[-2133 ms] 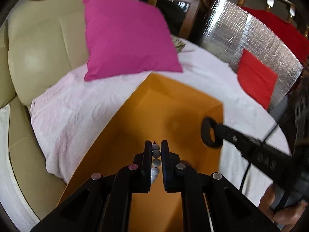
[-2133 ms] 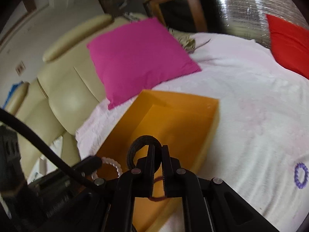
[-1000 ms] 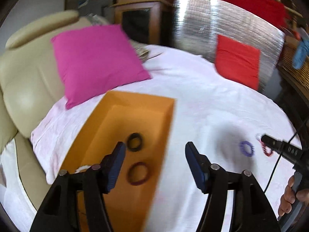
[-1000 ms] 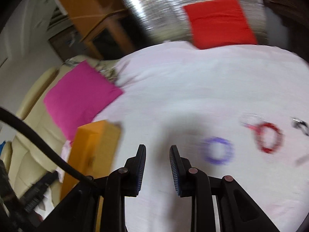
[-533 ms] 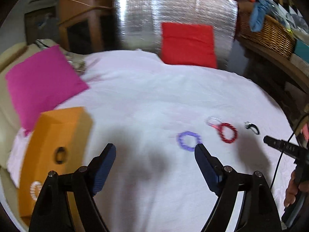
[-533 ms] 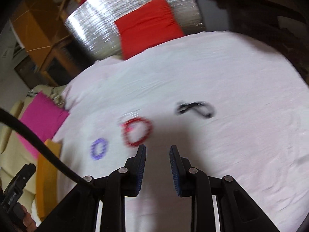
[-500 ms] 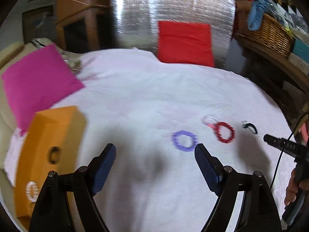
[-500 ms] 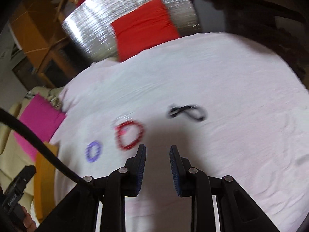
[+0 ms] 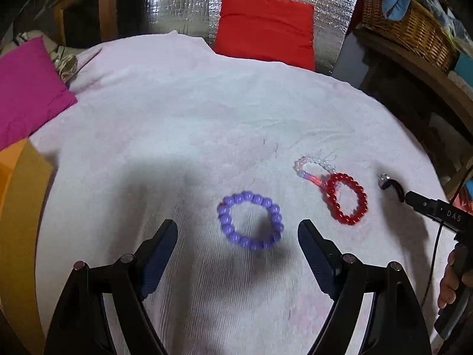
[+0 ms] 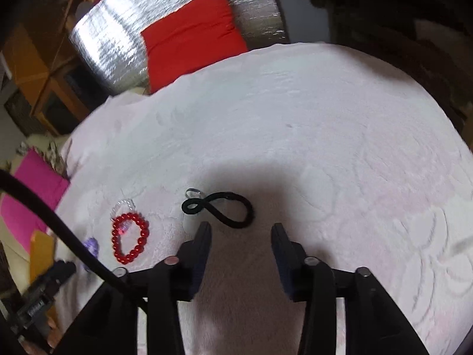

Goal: Organize jewelry
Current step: 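Grasp the purple bead bracelet with the left gripper while the right gripper grasps the black twisted hair tie, then carry the purple bracelet and twisted hair tie over the orange box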

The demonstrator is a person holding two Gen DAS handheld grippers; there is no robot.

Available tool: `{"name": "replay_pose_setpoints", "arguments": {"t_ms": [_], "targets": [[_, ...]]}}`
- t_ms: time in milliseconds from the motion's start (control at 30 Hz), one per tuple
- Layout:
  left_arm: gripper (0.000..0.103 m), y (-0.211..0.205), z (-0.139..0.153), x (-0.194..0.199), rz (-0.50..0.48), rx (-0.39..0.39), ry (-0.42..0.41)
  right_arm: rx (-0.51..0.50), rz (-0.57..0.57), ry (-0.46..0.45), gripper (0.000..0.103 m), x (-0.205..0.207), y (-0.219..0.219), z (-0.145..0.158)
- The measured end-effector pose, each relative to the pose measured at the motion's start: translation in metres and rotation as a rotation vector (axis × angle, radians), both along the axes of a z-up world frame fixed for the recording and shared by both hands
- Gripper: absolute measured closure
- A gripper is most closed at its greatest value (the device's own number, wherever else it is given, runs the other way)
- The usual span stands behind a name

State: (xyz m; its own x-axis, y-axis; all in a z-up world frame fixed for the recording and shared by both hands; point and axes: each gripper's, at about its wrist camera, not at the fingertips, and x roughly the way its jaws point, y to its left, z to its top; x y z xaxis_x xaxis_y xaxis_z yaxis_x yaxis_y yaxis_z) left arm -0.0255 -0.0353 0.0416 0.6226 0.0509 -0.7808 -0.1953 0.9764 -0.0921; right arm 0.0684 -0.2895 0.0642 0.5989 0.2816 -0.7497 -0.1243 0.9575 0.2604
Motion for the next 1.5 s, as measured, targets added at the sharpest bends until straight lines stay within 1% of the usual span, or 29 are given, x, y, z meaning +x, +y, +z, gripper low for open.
{"name": "replay_pose_setpoints", "arguments": {"t_ms": [67, 167, 200, 233, 267, 300, 333, 367, 400, 433, 467, 500, 567, 667, 867, 933, 1100, 1233, 1333, 1500], "targets": [[0.019, -0.001, -0.007, 0.008, -0.007, 0.006, 0.032, -0.042, 0.003, -0.015, 0.05, 0.005, 0.007, -0.002], [0.019, 0.0, -0.014, 0.018, -0.007, -0.02, 0.041, -0.083, -0.028, -0.028, 0.05, 0.013, 0.014, -0.009], [0.019, -0.001, -0.016, 0.02, -0.009, -0.027, 0.044, -0.087, -0.029, -0.021, 0.056, 0.016, 0.016, -0.012], [0.019, -0.001, -0.018, 0.021, -0.016, -0.046, 0.051, -0.089, -0.031, -0.014, 0.066, 0.018, 0.017, -0.016], [0.024, -0.001, -0.02, 0.022, -0.019, -0.056, 0.054, -0.098, -0.034, -0.013, 0.084, 0.02, 0.018, -0.018], [0.04, -0.001, -0.022, 0.023, -0.023, -0.065, 0.062, -0.106, -0.04, -0.022, 0.088, 0.021, 0.02, -0.018], [0.047, -0.002, -0.022, 0.023, -0.023, -0.053, 0.065, -0.107, -0.042, -0.03, 0.097, 0.019, 0.02, -0.017], [0.058, -0.003, -0.022, 0.023, -0.023, -0.041, 0.061, -0.098, -0.038, -0.03, 0.097, 0.018, 0.02, -0.014], [0.075, -0.002, -0.02, 0.022, -0.032, -0.049, 0.052, -0.086, -0.038, -0.035, 0.097, 0.018, 0.02, -0.012], [0.084, 0.0, -0.019, 0.021, -0.041, -0.072, 0.047, -0.071, -0.036, -0.046, 0.097, 0.015, 0.02, -0.008], [0.091, 0.002, -0.019, 0.02, -0.047, -0.094, 0.042, -0.054, -0.03, -0.054, 0.097, 0.011, 0.02, -0.004], [0.093, 0.003, -0.017, 0.017, -0.048, -0.102, 0.035, -0.039, -0.025, -0.059, 0.097, 0.008, 0.02, -0.001], [0.093, 0.006, -0.015, 0.014, -0.048, -0.105, 0.021, 0.017, -0.014, -0.067, 0.097, -0.001, 0.02, 0.007], [0.093, 0.011, -0.005, 0.005, -0.041, -0.11, -0.022, 0.095, 0.026, -0.071, 0.097, -0.014, 0.027, 0.018], [0.093, 0.021, 0.017, -0.015, -0.008, -0.107, -0.091, 0.174, 0.118, -0.074, 0.097, -0.039, 0.058, 0.031], [0.093, 0.026, 0.026, -0.024, -0.001, -0.112, -0.114, 0.192, 0.142, -0.068, 0.097, -0.041, 0.07, 0.032], [0.093, 0.035, 0.043, -0.045, 0.021, -0.109, -0.159, 0.198, 0.197, -0.069, 0.097, -0.049, 0.104, 0.031], [0.093, 0.041, 0.056, -0.064, 0.032, -0.132, -0.2, 0.204, 0.239, -0.073, 0.097, -0.061, 0.129, 0.031], [0.093, 0.044, 0.068, -0.079, 0.046, -0.113, -0.234, 0.216, 0.272, -0.072, 0.097, -0.068, 0.145, 0.03], [0.093, 0.062, 0.081, -0.103, 0.081, -0.121, -0.272, 0.228, 0.336, -0.075, 0.097, -0.084, 0.175, 0.028]]}}
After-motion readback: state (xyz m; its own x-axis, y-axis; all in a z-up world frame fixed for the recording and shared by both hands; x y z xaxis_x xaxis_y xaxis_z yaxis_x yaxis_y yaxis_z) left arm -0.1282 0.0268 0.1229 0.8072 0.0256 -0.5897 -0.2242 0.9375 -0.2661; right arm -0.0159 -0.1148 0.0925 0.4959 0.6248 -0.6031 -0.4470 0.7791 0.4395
